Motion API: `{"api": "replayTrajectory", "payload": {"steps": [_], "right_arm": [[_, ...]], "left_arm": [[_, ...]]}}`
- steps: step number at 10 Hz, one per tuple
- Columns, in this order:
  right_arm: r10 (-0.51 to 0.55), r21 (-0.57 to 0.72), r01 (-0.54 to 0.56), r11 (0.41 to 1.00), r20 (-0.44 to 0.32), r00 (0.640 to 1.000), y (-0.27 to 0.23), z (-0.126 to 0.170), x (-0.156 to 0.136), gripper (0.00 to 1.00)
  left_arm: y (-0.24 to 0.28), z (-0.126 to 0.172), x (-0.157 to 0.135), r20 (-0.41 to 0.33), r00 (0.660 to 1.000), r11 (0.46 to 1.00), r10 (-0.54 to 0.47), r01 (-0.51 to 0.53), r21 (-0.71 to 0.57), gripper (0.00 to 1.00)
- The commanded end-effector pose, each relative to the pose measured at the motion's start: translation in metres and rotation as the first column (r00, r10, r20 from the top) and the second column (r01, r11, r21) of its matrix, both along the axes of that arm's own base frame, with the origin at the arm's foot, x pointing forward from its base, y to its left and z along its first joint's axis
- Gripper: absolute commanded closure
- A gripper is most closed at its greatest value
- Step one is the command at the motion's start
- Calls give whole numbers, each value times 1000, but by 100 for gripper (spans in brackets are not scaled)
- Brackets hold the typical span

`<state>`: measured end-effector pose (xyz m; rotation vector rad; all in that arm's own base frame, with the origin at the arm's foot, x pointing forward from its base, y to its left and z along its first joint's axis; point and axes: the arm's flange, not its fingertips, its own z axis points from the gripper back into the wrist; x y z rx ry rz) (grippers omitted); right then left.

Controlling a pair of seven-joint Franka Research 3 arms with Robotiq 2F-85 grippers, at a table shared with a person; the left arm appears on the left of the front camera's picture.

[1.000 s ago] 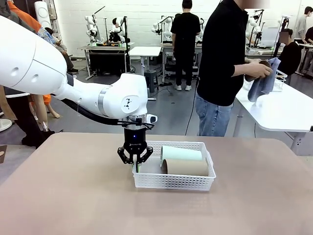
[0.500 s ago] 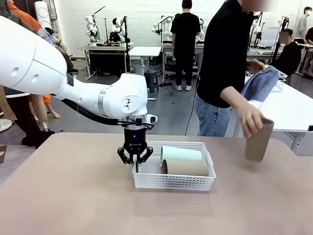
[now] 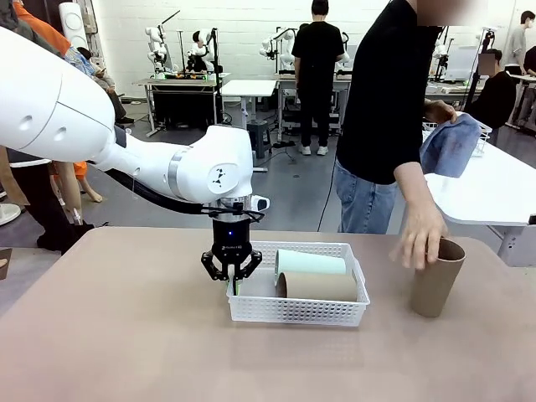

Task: Clean and organize the cups into the basket.
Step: Pick up the Reusable plastic cup from the right side of the table and stack it inside the Organizing basket in the center of the table.

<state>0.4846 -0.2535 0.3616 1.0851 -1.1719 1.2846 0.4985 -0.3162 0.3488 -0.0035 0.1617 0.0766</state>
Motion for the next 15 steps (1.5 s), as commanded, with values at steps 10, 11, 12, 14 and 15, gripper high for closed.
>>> {"api": "replayTrajectory", "payload": {"steps": [10,11,12,14,15], "right_arm": [[0,0,0,1000,0,1000,0,0,0,0],[69,-92,-71,993,-22,997,9,-23,-3,0],[75,-139,-76,987,-14,997,23,-32,0,0],[76,-219,-79,972,-22,997,34,-53,-6,0],[86,-223,-95,970,-48,995,36,-65,-5,0]], "left_arm": [[3,1,-1,-5,1000,1000,-14,14,2,100],[3,1,-1,-5,1000,1000,-14,14,2,100],[3,1,-1,-5,1000,1000,-14,14,2,100],[3,1,-1,-5,1000,1000,-14,14,2,100],[3,1,-1,-5,1000,1000,-14,14,2,100]]}}
